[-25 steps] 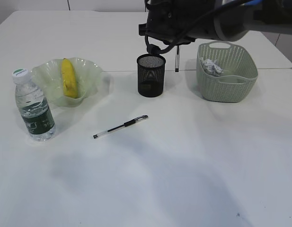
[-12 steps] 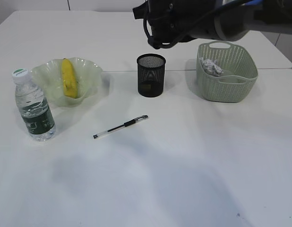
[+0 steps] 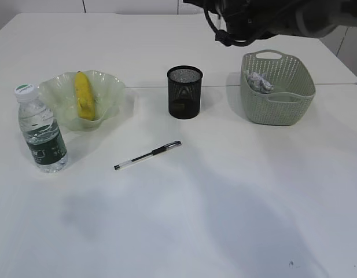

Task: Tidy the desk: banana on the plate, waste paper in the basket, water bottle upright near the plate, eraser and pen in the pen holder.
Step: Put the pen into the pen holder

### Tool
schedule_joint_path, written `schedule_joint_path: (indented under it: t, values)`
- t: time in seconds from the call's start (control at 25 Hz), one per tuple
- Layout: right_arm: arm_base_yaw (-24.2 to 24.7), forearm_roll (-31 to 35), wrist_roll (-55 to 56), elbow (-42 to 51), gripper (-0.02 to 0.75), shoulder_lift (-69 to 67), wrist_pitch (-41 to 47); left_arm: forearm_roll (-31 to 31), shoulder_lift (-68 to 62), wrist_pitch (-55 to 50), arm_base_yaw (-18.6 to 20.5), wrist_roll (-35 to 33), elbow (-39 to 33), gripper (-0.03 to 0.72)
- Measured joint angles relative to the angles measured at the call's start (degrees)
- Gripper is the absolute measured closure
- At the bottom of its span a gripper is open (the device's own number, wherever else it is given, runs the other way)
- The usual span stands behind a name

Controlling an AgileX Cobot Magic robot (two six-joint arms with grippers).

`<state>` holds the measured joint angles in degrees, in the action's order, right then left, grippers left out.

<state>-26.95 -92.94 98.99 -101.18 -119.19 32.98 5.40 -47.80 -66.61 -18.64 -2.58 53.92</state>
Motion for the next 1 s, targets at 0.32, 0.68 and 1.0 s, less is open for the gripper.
schedule_joint_path:
  t: [0.32, 0.68, 1.0]
  values:
    - [1.95, -7.66, 6.68, -0.59, 0.680, -1.85, -7.27, 0.10, 0.00, 1.69, 0.00, 0.00, 0.00, 0.214]
    - [2.84, -9.55, 17.42, -2.26, 0.680, -6.76, -10.89, 0.10, 0.00, 2.20, 0.00, 0.00, 0.00, 0.214]
    - [4.26, -9.85, 18.85, -8.86, 0.680, -10.92, -12.75, 0.10, 0.00, 2.41, 0.00, 0.00, 0.00, 0.214]
